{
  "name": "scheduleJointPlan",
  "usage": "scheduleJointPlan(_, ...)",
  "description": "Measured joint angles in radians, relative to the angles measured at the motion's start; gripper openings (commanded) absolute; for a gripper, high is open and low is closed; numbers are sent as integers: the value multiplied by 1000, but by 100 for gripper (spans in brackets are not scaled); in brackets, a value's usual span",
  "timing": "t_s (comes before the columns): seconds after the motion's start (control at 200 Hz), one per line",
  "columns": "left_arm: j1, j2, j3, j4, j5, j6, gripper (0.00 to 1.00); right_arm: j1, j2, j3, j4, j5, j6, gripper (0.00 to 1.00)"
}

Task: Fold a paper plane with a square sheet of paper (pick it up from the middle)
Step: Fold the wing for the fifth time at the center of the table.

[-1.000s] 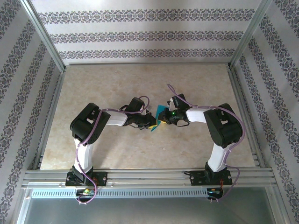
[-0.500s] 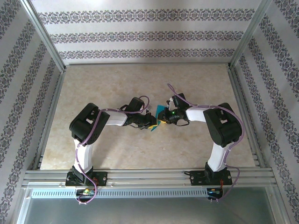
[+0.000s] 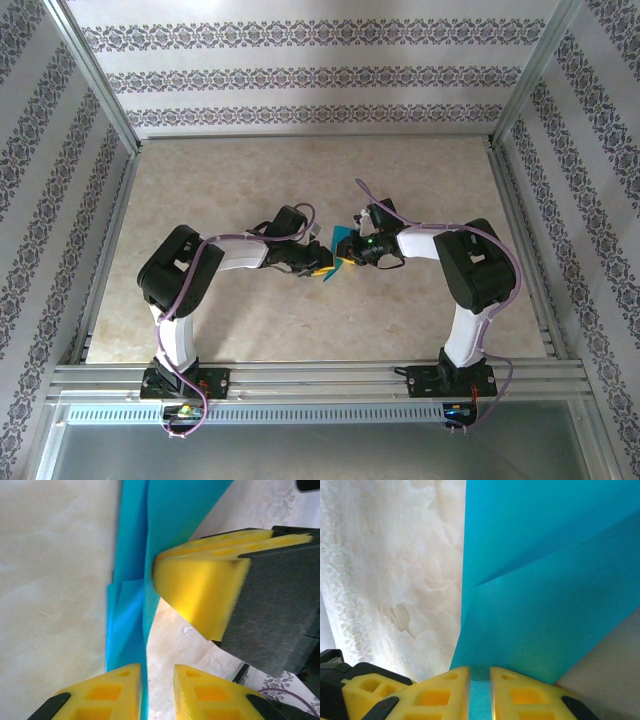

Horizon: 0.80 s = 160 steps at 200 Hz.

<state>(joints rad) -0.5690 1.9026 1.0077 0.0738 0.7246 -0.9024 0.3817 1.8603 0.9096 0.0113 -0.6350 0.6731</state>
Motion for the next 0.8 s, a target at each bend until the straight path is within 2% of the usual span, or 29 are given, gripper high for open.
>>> scheduleJointPlan(0.49,-1,1,0,-31,1,-8,11,0,3,0,0,-3,0,20)
scheduleJointPlan(0.799,-7,24,0,-61,-3,-7,10,0,11,7,-1,-10,0,20)
